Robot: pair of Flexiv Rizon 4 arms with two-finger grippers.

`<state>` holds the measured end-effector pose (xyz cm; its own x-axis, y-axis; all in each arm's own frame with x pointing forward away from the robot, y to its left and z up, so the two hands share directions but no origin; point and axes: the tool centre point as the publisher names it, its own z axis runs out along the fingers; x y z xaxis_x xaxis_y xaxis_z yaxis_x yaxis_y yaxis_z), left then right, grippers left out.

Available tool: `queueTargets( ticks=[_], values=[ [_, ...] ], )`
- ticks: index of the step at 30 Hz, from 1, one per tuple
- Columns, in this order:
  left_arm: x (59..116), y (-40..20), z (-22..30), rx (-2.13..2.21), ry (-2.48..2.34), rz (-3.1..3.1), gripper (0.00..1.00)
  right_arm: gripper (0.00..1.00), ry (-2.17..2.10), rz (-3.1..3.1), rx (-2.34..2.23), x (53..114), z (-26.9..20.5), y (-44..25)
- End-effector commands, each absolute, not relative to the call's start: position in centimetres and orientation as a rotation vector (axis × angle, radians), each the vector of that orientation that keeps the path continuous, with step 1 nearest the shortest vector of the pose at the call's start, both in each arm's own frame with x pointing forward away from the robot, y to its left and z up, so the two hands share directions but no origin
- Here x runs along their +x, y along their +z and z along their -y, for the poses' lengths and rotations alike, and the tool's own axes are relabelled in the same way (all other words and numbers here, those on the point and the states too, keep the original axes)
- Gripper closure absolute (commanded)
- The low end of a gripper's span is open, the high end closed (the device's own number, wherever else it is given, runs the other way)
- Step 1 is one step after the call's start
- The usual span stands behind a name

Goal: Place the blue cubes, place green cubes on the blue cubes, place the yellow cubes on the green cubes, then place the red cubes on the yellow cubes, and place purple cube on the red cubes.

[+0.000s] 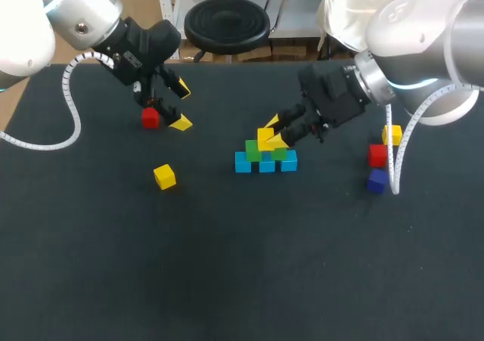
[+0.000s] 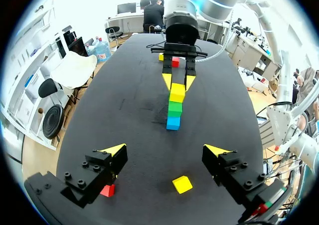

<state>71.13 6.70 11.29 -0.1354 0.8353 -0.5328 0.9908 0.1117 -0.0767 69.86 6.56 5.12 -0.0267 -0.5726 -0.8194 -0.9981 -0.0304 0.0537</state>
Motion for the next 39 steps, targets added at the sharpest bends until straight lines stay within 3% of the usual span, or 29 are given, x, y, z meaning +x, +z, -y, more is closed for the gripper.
queueTargets(
  ticks=[1,6,10,12,32,39],
  values=[
    [71.1,11.3,-6.8,1.783,-0.601,-2.037,0.0,0.56,0.928,-1.656,-1.662,70.2,-6.6,5.1],
    [71.1,11.3,-6.8,1.783,-0.601,-2.037,0.0,0.53,0.924,-1.657,-1.662,70.3,-6.6,5.2],
    [71.1,11.3,-6.8,1.783,-0.601,-2.037,0.0,0.11,0.919,-1.658,-1.66,70.4,-6.5,5.4],
    [71.1,11.3,-6.8,1.783,-0.601,-2.037,0.0,0.0,0.907,-1.66,-1.651,70.3,-6.2,5.8],
    [71.1,11.3,-6.8,1.783,-0.601,-2.037,0.0,0.0,0.81,-1.73,-1.496,67.8,1.0,9.2],
    [71.1,11.3,-6.8,1.783,-0.601,-2.037,0.0,0.0,0.81,-1.73,-1.496,67.8,1.0,9.2]
  ],
)
